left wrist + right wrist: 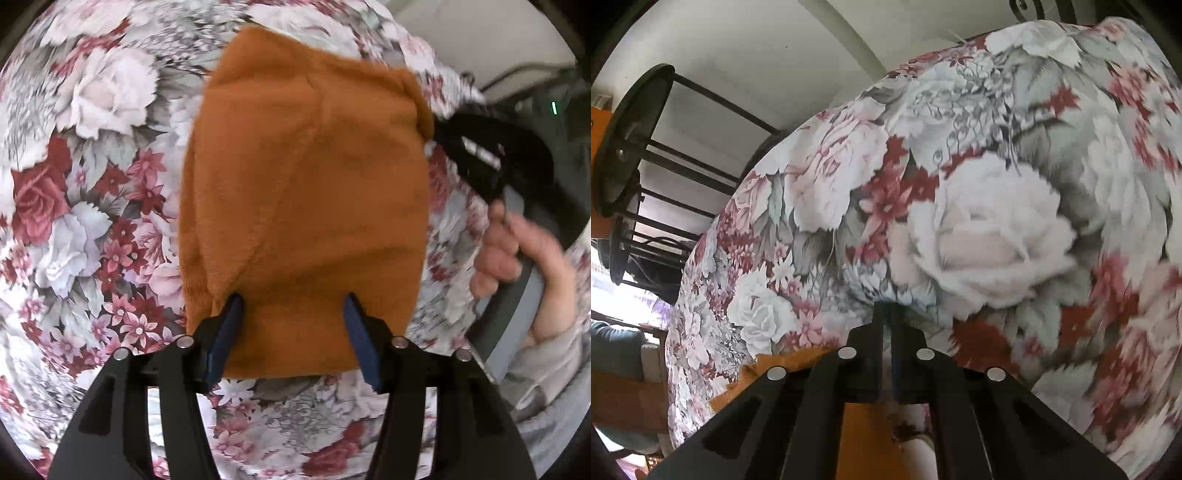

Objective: Fold small clothes

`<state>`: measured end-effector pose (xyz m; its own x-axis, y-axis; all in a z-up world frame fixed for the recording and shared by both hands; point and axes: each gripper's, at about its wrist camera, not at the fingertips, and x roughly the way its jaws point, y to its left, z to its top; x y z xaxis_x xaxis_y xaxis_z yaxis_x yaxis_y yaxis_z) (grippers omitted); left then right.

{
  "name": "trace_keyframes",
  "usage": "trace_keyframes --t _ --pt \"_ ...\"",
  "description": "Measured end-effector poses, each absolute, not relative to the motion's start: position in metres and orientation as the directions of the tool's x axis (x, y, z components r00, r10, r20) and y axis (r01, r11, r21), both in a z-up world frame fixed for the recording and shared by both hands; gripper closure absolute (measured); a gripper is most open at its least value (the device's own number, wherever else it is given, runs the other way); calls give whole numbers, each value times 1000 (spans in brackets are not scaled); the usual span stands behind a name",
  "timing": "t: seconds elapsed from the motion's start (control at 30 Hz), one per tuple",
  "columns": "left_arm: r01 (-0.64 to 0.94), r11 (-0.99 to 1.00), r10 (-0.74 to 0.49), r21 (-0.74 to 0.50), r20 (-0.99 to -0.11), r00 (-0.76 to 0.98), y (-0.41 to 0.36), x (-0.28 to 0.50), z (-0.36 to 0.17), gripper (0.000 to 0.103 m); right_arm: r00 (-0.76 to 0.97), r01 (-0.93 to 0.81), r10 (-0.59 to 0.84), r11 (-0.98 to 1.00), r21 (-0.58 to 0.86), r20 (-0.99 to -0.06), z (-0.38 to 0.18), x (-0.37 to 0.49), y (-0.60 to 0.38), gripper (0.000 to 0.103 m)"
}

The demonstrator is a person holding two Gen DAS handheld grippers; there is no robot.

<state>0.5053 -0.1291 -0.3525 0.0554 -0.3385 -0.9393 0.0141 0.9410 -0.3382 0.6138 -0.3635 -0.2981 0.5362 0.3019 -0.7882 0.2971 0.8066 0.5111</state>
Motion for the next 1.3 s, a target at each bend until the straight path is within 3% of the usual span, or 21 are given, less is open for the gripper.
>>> trace_keyframes --t 0.13,0.27,0.33,0.37,0.43,0.57,0.67,0.73,0.87,1.0,1.17,1.3 --pt "-35 897 -430 -440 -889 156 -108 514 -327 48 578 107 351 862 495 -736 -259 584 -340 95" --pt "-38 985 -154 -166 -965 212 -109 516 -327 35 521 -37 410 887 461 -749 -251 575 -297 94" --pt "-64 990 -118 -127 -985 126 -103 519 -356 23 436 -43 345 930 364 -831 -273 583 -273 87" --pt "-76 991 -106 -114 -989 104 -102 522 -367 14 399 -24 313 943 332 -862 -289 587 -269 87" --pt "-72 995 -58 -66 -992 116 -107 528 -370 8 404 27 302 940 341 -864 -311 592 -272 92" --pt "-53 997 -40 -47 -990 132 -121 538 -360 8 412 57 308 931 361 -858 -298 592 -276 92" --pt "-73 993 -77 -88 -986 145 -119 538 -348 8 457 18 321 929 369 -829 -266 570 -281 85" --pt "-78 993 -76 -90 -983 169 -103 526 -329 8 474 -17 337 927 374 -814 -256 558 -276 74" --pt "-81 994 -55 -69 -985 164 -95 522 -323 8 445 -87 365 927 366 -818 -258 567 -246 74" --pt "-70 997 -15 -24 -991 135 -93 520 -336 7 360 -66 295 954 291 -885 -295 588 -218 74" --pt "-82 996 -19 -31 -991 133 -98 525 -343 4 348 -35 305 949 313 -886 -302 601 -221 74" --pt "-59 998 -26 -35 -988 150 -105 524 -347 4 379 0 381 911 412 -843 -281 582 -245 74"
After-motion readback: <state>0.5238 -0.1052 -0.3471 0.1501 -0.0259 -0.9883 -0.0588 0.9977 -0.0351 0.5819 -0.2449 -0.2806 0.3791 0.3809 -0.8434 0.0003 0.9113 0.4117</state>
